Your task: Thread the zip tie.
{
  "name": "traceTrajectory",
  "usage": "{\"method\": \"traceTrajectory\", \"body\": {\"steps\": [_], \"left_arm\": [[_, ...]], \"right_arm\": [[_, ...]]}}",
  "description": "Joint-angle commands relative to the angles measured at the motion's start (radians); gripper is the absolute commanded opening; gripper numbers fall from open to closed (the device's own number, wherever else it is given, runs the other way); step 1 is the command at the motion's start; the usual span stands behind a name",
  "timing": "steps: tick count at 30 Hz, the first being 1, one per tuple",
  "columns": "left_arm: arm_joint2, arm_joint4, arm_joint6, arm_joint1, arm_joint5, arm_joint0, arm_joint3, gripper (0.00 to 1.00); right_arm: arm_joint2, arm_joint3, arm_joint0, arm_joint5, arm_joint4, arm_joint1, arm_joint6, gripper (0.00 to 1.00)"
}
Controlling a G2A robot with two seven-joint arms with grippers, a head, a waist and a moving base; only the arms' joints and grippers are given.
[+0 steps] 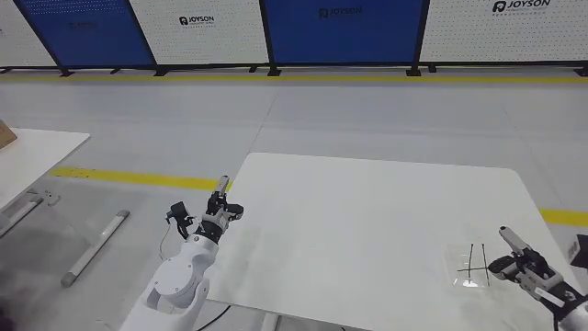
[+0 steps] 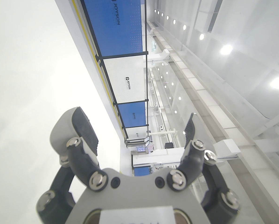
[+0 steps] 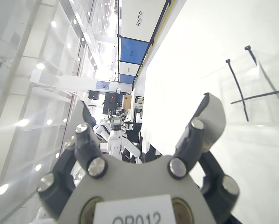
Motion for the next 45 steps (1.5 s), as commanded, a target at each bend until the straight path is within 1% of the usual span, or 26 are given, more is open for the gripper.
{"method": "traceTrajectory", "body": {"steps": [1, 6, 9, 11, 12, 14, 15, 18, 19, 36, 38, 40, 43, 45], "left_arm": [[0.0, 0.0, 0.0, 0.0, 0.0, 0.0, 0.0, 1.0], [0.0, 0.0, 0.0, 0.0, 0.0, 0.0, 0.0, 1.0], [0.0, 0.0, 0.0, 0.0, 0.0, 0.0, 0.0, 1.0], [0.0, 0.0, 0.0, 0.0, 0.0, 0.0, 0.0, 1.0], [0.0, 0.0, 0.0, 0.0, 0.0, 0.0, 0.0, 1.0], [0.0, 0.0, 0.0, 0.0, 0.0, 0.0, 0.0, 1.0], [0.0, 0.0, 0.0, 0.0, 0.0, 0.0, 0.0, 1.0], [0.0, 0.0, 0.0, 0.0, 0.0, 0.0, 0.0, 1.0], [0.0, 0.0, 0.0, 0.0, 0.0, 0.0, 0.0, 1.0], [0.0, 0.0, 0.0, 0.0, 0.0, 0.0, 0.0, 1.0], [0.0, 0.0, 0.0, 0.0, 0.0, 0.0, 0.0, 1.0], [0.0, 0.0, 0.0, 0.0, 0.0, 0.0, 0.0, 1.0], [0.0, 0.0, 0.0, 0.0, 0.0, 0.0, 0.0, 1.0], [0.0, 0.0, 0.0, 0.0, 0.0, 0.0, 0.0, 1.0]], "right_arm": [[0.0, 0.0, 0.0, 0.0, 0.0, 0.0, 0.0, 1.0], [0.0, 0.0, 0.0, 0.0, 0.0, 0.0, 0.0, 1.0], [0.01, -0.035, 0.001, -0.009, -0.011, 0.004, 0.027, 1.0], [0.021, -0.049, 0.003, 0.021, -0.035, 0.009, 0.057, 1.0], [0.022, -0.054, 0.007, 0.046, -0.058, 0.012, 0.063, 1.0], [0.006, -0.058, 0.028, 0.128, -0.118, 0.018, 0.075, 1.0], [-0.004, -0.057, 0.041, 0.149, -0.132, 0.02, 0.077, 1.0], [-0.036, -0.041, 0.069, 0.176, -0.178, 0.025, 0.093, 1.0], [-0.041, -0.034, 0.076, 0.179, -0.176, 0.025, 0.096, 1.0], [-0.041, -0.034, 0.076, 0.179, -0.176, 0.025, 0.096, 1.0], [-0.039, -0.041, 0.074, 0.166, -0.174, 0.026, 0.1, 1.0], [-0.018, -0.039, 0.073, 0.154, -0.146, 0.029, 0.138, 1.0], [0.022, -0.017, 0.086, 0.148, -0.119, 0.039, 0.22, 1.0], [0.042, 0.003, 0.099, 0.124, -0.119, 0.047, 0.285, 1.0]]}}
